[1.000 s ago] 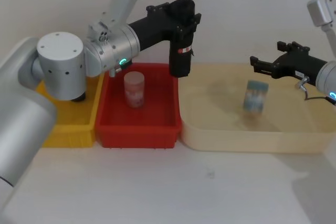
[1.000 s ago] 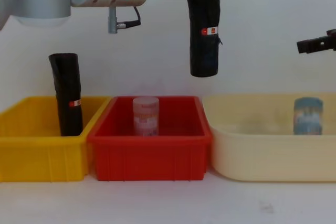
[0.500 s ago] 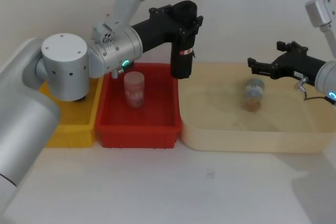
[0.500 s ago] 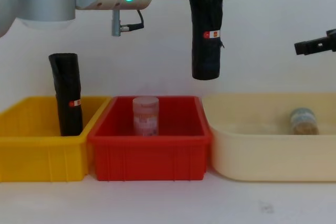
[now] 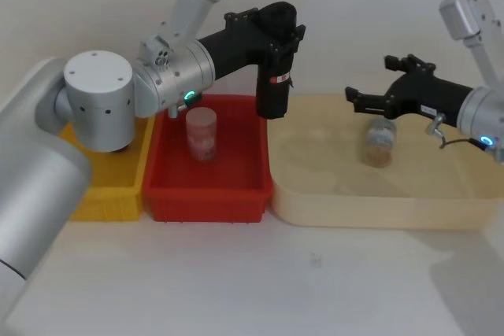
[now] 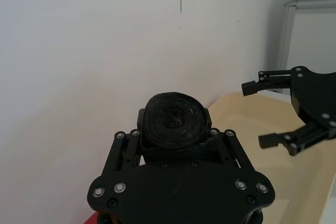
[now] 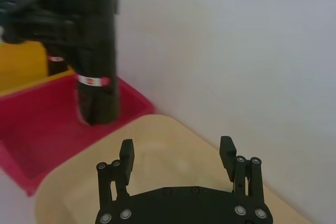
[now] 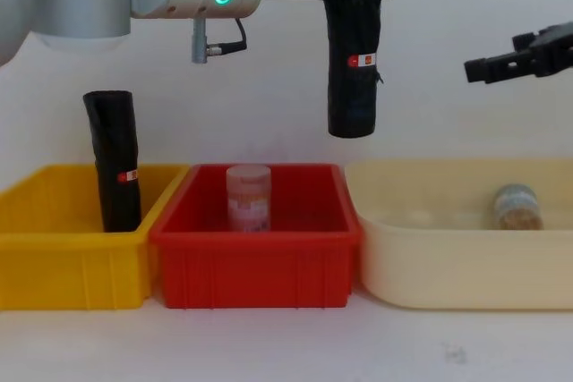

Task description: Pick up the garbage bag with the one hand and transfer it to the other hand.

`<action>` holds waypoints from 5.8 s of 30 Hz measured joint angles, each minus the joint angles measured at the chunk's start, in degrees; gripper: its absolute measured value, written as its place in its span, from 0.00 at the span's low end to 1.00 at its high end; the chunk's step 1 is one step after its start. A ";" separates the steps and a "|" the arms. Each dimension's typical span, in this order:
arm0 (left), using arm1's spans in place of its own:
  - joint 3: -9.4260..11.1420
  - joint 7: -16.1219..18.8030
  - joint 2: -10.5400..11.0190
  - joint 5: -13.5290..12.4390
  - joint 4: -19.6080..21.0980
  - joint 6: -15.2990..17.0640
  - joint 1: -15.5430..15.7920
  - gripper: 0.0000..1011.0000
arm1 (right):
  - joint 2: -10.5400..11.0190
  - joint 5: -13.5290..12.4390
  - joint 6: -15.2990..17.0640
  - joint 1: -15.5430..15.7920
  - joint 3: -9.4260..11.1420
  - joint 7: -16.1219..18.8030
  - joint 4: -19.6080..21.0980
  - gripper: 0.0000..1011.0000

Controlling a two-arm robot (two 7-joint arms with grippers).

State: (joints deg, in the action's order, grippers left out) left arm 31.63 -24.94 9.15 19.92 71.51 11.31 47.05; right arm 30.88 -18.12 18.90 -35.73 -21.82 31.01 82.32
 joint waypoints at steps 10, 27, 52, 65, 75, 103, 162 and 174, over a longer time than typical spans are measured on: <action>0.07 0.01 -0.05 -0.04 -0.06 0.00 0.04 0.51 | 0.12 -0.81 -4.31 -1.38 -2.56 5.58 -0.53 0.99; 0.07 0.00 -0.05 -0.04 -0.10 0.00 0.04 0.51 | -1.89 -3.37 -8.62 -1.36 -4.26 8.33 -2.27 0.99; 0.07 0.00 -0.05 -0.04 -0.10 0.01 0.03 0.51 | -6.26 -9.06 -8.71 -0.34 -2.57 4.60 -4.47 0.99; 0.07 0.00 -0.05 -0.04 -0.09 0.01 0.03 0.51 | -7.38 -7.87 -8.94 -2.08 -5.07 3.90 -6.00 0.99; 0.07 0.00 -0.05 -0.04 -0.10 0.01 0.03 0.51 | -8.74 -4.79 -10.11 -4.04 -6.74 1.08 -8.60 0.99; 0.07 0.00 -0.05 -0.04 -0.09 0.01 0.03 0.51 | -14.18 -3.06 -13.99 -9.48 -8.30 2.28 -18.13 0.99; 0.07 0.00 -0.05 -0.03 -0.09 0.00 0.03 0.94 | -15.76 -1.96 -14.32 -11.20 -8.51 1.78 -20.81 0.54; 0.08 0.00 -0.05 -0.04 -0.09 0.00 0.03 0.99 | -14.10 -0.58 -11.06 -10.08 -6.34 -3.24 -18.88 0.54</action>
State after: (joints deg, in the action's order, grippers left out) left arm 31.70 -24.94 9.10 19.88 71.42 11.31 47.08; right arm 16.78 -18.70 7.84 -45.81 -28.16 27.77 63.44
